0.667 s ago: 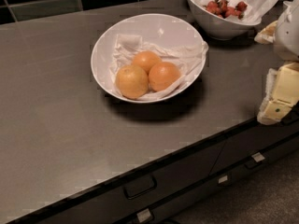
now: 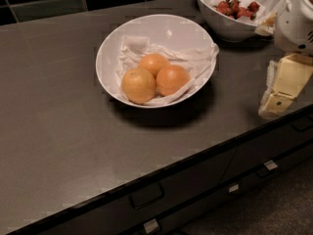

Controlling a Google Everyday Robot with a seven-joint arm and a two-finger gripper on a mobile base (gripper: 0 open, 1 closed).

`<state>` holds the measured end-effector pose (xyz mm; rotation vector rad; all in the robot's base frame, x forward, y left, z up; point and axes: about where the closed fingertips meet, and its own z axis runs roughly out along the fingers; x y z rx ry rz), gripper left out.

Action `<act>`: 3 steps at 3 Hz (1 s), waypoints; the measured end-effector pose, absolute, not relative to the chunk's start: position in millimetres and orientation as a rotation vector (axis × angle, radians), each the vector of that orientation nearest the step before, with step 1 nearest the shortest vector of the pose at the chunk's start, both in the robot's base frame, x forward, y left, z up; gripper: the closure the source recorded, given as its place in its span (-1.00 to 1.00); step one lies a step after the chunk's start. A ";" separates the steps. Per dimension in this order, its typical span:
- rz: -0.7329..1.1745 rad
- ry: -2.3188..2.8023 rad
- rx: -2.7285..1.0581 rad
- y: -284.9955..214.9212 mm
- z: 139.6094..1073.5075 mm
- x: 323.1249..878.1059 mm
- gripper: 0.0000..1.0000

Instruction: Pick orange from white bowl

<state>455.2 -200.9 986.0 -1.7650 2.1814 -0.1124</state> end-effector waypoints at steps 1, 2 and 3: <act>-0.109 2.080 -1.834 -168.4 998.6 481.4 -1.00; -0.073 1.985 -1.885 -131.4 1003.0 503.4 -1.00; -0.066 1.979 -1.878 -128.9 1004.1 504.7 -1.00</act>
Offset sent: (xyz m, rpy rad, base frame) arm 0.0703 0.1076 0.0142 0.0715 -0.0369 0.2494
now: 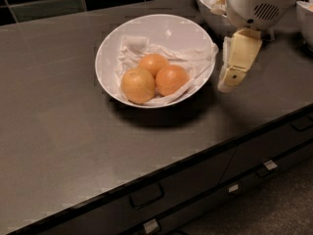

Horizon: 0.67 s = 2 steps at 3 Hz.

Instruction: Pick orange from white bowl

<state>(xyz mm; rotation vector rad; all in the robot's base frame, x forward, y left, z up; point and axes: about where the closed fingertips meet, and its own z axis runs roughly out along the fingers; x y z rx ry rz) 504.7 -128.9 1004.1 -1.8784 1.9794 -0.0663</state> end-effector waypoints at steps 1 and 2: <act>-0.014 1.980 -1.844 -110.1 1004.7 513.1 -1.00; 0.086 1.990 -1.803 -84.6 991.7 523.2 -1.00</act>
Offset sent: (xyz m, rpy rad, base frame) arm 0.0301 0.0734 -0.0286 0.1999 0.1057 -0.0366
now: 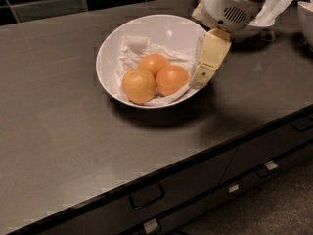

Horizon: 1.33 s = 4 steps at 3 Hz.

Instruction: Pick orange from white bowl

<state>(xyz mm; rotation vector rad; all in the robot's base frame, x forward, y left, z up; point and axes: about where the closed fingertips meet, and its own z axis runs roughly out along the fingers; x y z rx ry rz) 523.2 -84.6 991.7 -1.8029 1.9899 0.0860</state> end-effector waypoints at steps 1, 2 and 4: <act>0.167 1.979 -1.853 -65.1 976.8 528.3 -1.00; 0.167 1.979 -1.853 -65.0 976.8 528.3 -1.00; 0.137 2.111 -1.816 -68.2 954.4 538.6 -1.00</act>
Offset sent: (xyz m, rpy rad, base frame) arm 0.0046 0.0174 -0.0128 0.0163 0.0463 0.0394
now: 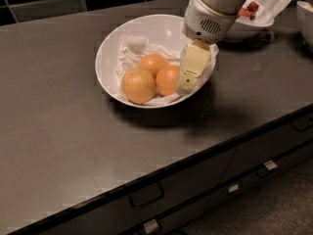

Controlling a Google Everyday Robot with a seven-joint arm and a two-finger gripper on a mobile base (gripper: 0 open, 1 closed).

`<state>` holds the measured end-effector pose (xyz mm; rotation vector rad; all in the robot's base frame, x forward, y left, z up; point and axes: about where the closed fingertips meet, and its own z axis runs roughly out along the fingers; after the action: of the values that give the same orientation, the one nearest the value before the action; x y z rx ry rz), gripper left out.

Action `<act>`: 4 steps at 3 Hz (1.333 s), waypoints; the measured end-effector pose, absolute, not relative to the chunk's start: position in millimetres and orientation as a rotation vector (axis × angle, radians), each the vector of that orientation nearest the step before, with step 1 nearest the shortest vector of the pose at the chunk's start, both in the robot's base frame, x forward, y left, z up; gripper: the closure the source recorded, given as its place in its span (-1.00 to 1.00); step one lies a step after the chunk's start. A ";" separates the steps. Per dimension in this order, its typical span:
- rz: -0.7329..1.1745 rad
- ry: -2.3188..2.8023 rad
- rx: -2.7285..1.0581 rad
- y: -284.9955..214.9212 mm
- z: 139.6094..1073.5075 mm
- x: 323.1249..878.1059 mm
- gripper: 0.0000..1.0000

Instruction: Pick orange from white bowl

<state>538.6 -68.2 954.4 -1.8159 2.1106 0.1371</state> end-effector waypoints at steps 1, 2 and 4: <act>0.072 2.182 -1.762 -73.7 941.0 543.1 -0.86; 0.022 2.204 -1.706 -77.1 933.1 546.1 -0.84; 0.022 2.204 -1.706 -77.0 933.0 546.2 -1.00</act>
Offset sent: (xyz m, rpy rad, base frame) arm 0.0125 -0.0147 -0.0316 -0.0602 -0.0722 -0.1745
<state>546.2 -77.0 933.0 -1.7059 2.2035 0.0216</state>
